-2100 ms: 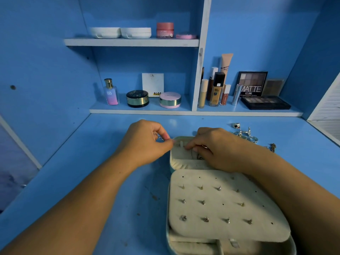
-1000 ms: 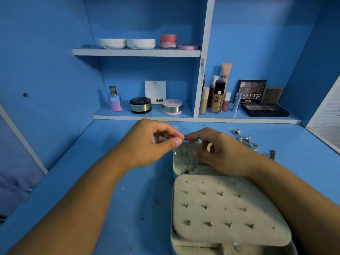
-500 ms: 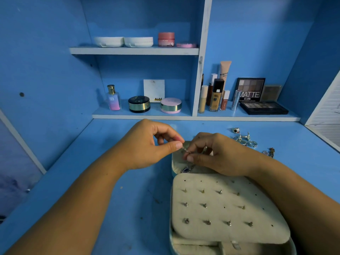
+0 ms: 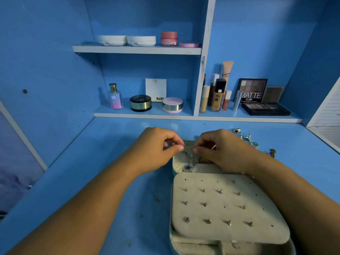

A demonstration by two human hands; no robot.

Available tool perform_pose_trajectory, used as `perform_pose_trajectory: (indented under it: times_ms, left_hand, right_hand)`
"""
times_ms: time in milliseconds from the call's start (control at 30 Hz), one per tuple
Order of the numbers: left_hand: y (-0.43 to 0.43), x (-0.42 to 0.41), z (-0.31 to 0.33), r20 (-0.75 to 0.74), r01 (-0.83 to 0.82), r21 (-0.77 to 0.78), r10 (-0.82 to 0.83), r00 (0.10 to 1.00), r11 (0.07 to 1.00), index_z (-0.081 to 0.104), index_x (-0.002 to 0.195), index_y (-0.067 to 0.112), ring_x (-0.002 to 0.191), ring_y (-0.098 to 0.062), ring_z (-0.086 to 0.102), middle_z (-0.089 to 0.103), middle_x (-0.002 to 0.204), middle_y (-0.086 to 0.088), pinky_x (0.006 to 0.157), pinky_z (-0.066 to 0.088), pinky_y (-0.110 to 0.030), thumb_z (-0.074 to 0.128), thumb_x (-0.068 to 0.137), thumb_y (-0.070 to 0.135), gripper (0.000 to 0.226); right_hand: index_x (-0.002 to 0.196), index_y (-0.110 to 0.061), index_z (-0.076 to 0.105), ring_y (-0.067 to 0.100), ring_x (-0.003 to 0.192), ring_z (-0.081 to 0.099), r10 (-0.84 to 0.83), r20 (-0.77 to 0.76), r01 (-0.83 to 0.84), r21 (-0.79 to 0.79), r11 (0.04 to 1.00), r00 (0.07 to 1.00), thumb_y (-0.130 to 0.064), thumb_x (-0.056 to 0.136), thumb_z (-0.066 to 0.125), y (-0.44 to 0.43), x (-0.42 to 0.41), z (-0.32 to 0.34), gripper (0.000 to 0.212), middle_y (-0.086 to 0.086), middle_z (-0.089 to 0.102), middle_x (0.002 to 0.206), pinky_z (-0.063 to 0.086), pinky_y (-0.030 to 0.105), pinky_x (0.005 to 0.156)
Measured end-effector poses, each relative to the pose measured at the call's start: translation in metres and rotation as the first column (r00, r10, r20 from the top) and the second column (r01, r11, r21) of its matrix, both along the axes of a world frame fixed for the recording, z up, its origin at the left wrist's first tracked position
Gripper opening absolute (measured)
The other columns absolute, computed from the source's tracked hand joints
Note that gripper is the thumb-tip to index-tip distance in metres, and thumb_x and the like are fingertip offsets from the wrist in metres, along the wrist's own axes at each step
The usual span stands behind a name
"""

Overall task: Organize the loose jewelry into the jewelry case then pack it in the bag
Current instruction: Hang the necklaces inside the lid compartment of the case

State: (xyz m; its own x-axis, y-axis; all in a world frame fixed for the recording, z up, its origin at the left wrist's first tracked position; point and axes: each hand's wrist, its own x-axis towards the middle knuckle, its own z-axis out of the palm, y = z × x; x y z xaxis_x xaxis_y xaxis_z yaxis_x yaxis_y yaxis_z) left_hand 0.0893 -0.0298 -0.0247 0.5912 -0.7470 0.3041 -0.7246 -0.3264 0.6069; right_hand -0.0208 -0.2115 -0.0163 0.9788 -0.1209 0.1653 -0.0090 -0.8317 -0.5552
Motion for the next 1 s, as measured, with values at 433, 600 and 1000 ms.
perform_pose_trajectory:
  times_ms: [433, 600, 1000]
  left_hand:
    - [-0.002, 0.009, -0.007, 0.106, -0.159, -0.050, 0.163, 0.981, 0.986, 0.072, 0.087, 0.023, 0.073, 0.010, 0.054, 0.058, 0.073, 0.021, 0.065, 0.041, -0.009, 0.067, 0.090, 0.022, 0.006]
    - [-0.005, 0.006, -0.007, 0.115, -0.208, -0.053, 0.213, 0.970, 0.977, 0.072, 0.088, 0.021, 0.070, 0.003, 0.054, 0.061, 0.077, 0.017, 0.068, 0.047, -0.018, 0.065, 0.090, 0.022, 0.008]
    - [0.022, 0.006, 0.022, -0.149, 0.062, 0.270, -0.022, 0.989, 0.961, 0.069, 0.080, 0.030, 0.069, 0.001, 0.058, 0.068, 0.077, 0.010, 0.069, 0.048, -0.015, 0.067, 0.089, 0.030, 0.009]
  right_hand:
    - [0.085, -0.029, 0.064, -0.003, 0.063, 0.053, -0.095, 0.048, 0.098, -0.083, 0.992, 0.994, -0.033, 0.083, 0.071, -0.008, 0.022, -0.004, 0.008, -0.013, 0.063, 0.077, 0.038, 0.003, 0.056]
    - [0.084, -0.032, 0.060, -0.007, 0.066, 0.054, -0.013, 0.076, 0.020, -0.080, 0.997, 0.997, -0.027, 0.082, 0.072, -0.007, 0.021, -0.006, 0.013, -0.013, 0.062, 0.081, 0.040, 0.006, 0.058]
    - [0.106, -0.033, 0.068, -0.005, 0.079, 0.052, 0.105, 0.008, -0.101, -0.190, 0.977, 0.994, -0.025, 0.087, 0.063, -0.005, 0.015, -0.007, 0.021, -0.012, 0.058, 0.097, 0.038, 0.007, 0.068]
